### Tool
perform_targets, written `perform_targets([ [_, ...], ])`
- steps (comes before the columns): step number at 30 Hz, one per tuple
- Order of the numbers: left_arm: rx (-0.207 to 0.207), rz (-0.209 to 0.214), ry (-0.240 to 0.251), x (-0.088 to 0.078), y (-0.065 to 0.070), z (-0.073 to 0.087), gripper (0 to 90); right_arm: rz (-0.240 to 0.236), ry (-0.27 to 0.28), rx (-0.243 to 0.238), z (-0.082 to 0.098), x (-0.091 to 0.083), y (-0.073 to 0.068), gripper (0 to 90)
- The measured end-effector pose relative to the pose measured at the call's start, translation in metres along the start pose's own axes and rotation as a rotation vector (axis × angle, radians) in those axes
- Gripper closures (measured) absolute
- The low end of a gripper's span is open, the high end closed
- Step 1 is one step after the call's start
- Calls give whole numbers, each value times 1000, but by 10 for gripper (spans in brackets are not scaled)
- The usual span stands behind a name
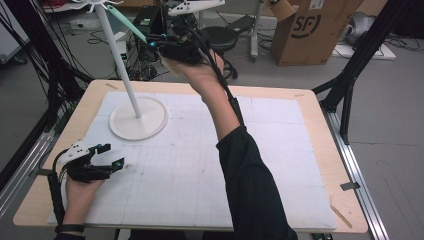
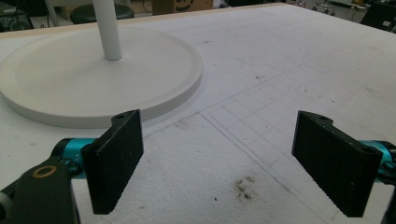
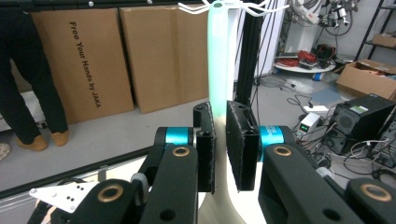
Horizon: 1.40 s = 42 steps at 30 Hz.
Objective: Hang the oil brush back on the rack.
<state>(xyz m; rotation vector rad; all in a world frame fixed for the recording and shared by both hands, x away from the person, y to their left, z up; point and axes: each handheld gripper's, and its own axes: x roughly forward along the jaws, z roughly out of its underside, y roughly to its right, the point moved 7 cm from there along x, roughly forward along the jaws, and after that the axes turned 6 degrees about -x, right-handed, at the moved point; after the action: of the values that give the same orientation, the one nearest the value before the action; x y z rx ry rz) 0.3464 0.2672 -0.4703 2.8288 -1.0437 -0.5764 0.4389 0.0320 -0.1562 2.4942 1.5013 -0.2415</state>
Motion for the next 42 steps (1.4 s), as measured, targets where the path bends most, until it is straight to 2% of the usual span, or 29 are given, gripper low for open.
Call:
perform_targets([
  [14,5,4,-1,0,1,0,174,1,-12,-3,1,4,1,830],
  [31,7,10,0,0,2,0,175,13,-41,-7,6,19,3,816],
  [33,10,9,-1,0,1,0,175,21,-49,-10,8,22,4,780],
  [34,9,9,0,0,1,0,175,19,-49,-7,9,22,5,717],
  [37,11,9,-1,0,2,0,175,8,-62,1,14,21,5,637],
  [42,22,11,-4,0,2,0,175,12,-82,-13,31,9,4,519],
])
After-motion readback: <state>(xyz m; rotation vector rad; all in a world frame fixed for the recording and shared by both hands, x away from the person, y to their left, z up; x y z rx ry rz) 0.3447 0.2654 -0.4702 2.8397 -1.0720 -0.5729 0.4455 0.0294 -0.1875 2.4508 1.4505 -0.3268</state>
